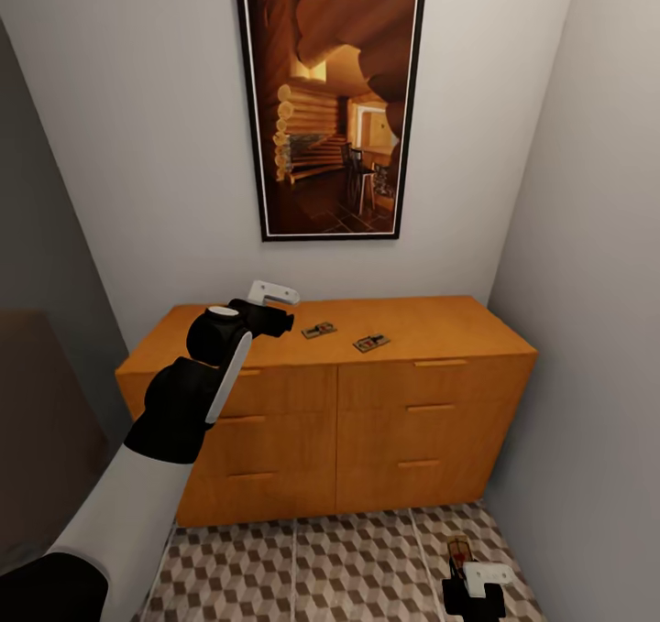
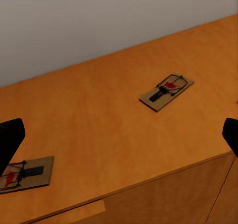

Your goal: Take the four mousetraps from the cabinet in the bathroom and place them on the bathroom floor. Make sure all four end up on the same floor surface, and ensure that at least two of them are either under or directly next to the same bathroom sink.

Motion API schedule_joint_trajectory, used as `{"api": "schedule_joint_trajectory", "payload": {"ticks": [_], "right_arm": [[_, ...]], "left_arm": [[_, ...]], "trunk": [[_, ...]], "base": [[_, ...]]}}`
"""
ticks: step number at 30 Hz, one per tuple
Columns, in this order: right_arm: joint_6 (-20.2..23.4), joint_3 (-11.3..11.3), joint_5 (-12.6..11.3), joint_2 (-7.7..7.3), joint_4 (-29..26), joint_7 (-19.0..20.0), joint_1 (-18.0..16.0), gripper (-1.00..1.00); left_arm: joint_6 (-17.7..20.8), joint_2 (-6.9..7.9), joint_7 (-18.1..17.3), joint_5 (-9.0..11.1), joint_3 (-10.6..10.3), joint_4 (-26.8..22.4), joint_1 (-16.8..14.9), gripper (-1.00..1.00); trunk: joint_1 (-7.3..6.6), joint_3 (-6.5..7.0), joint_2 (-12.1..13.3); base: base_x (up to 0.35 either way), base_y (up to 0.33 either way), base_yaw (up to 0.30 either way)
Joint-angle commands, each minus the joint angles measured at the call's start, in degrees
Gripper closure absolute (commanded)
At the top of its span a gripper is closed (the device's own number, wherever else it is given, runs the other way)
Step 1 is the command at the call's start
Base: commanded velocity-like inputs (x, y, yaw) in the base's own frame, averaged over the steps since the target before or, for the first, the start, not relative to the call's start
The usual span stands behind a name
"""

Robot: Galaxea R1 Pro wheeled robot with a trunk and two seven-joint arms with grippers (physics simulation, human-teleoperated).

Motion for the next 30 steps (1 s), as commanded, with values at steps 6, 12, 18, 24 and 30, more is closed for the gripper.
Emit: {"api": "schedule_joint_trajectory", "payload": {"ticks": [6, 12, 18, 24, 30], "right_arm": [[-0.1, 0.1, 0.4, -0.03, 0.1, -0.2, 3.2, 1.00], [-0.9, 0.1, 0.4, -0.21, 0.1, 1.6, 10.0, 1.00], [-7.9, 0.1, 0.4, 0.07, 0.1, 6.8, 17.1, 1.00], [-13.8, 0.1, 0.4, 1.04, 0.1, 8.7, 21.4, 1.00], [-14.5, 0.0, 0.4, 1.20, -0.1, 9.0, 22.1, 1.00]], "left_arm": [[0.2, -0.02, 0.3, 0.1, -0.1, 0.8, 0.5, -1.00], [0.2, 0.00, 0.3, 0.0, -0.1, 1.0, 0.7, -1.00], [0.2, -0.01, 0.3, 0.0, -0.1, 0.9, 0.8, -1.00], [0.2, -0.04, 0.3, 0.0, -0.1, 0.9, 0.8, -1.00], [0.2, -0.05, 0.3, 0.0, -0.1, 0.9, 0.8, -1.00]], "trunk": [[0.01, -0.06, 0.0], [0.01, -0.06, 0.0], [0.01, -0.06, 0.0], [0.01, -0.06, 0.0], [0.01, -0.06, 0.0]], "base": [[0.054, 0.000, 0.000], [0.008, 0.000, 0.000], [0.001, 0.000, 0.000], [0.000, 0.000, 0.000], [0.021, 0.000, 0.000]]}}
